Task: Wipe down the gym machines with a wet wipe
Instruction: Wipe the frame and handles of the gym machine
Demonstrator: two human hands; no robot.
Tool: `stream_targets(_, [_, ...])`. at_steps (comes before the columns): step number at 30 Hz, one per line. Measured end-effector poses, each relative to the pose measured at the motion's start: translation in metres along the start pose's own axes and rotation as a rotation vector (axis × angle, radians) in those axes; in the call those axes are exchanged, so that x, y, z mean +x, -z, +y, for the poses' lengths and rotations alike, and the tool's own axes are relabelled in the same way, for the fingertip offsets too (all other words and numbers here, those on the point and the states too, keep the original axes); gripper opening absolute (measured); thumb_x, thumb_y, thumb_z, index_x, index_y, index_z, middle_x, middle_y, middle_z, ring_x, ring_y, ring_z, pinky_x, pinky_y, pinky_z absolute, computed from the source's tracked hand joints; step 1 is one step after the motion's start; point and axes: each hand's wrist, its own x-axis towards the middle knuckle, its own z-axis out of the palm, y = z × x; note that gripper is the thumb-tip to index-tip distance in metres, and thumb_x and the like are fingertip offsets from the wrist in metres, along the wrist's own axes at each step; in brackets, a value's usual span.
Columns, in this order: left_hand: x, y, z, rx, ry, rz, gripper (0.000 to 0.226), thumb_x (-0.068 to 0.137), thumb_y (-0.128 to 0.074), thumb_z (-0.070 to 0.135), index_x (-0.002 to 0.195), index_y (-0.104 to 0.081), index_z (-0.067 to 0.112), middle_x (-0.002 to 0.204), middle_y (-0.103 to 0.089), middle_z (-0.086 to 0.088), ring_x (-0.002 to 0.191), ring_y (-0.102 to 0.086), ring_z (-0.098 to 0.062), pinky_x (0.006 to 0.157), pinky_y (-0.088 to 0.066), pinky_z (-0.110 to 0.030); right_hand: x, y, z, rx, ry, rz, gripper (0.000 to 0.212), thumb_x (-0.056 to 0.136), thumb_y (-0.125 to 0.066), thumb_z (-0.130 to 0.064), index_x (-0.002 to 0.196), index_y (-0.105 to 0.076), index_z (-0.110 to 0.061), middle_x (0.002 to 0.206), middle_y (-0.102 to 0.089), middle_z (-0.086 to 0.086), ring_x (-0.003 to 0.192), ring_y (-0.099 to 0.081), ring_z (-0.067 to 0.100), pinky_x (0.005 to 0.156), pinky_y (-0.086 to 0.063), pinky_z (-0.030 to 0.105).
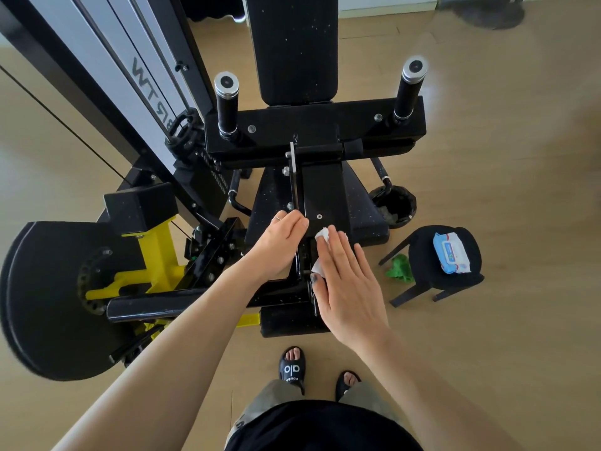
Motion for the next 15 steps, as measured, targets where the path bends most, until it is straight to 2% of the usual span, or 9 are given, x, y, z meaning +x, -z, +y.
stream_targets(7, [-0.002,0.0,0.003,0.01,0.019,-0.004,0.027,0.11,-0.036,0.03,0.099,-0.054,0.013,0.091,-0.046,0.002,0.086,-0.043,-0.007,0.073,-0.035,-0.013,-0.005,0.001,-0.001,0.045,-0.12,0.011,0.066,0.108,-0.021,-0.044,0.163,-0.009,-0.01,0.171,-0.004,0.006,0.158,0.0,0.019,0.129,-0.009,0.038])
stream_targets(11, [-0.003,0.0,0.004,0.009,0.025,-0.01,0.027,0.11,-0.035,0.032,0.092,-0.051,0.018,0.091,-0.045,0.002,0.085,-0.042,-0.007,0.073,-0.033,-0.017,-0.044,0.001,-0.007,0.047,0.008,-0.019,0.064,0.109,-0.024,-0.041,0.163,-0.011,-0.009,0.171,-0.004,0.007,0.158,-0.001,0.021,0.128,-0.016,0.042])
stream_targets(15, [-0.004,0.0,0.006,0.012,0.033,0.001,0.029,0.11,-0.034,0.03,0.094,-0.051,0.013,0.089,-0.044,0.003,0.085,-0.041,-0.008,0.072,-0.034,-0.016,-0.06,0.0,0.001,0.004,0.137,-0.024,0.061,0.109,-0.022,-0.038,0.162,-0.017,-0.009,0.171,-0.008,0.007,0.158,-0.007,0.02,0.125,-0.023,0.045])
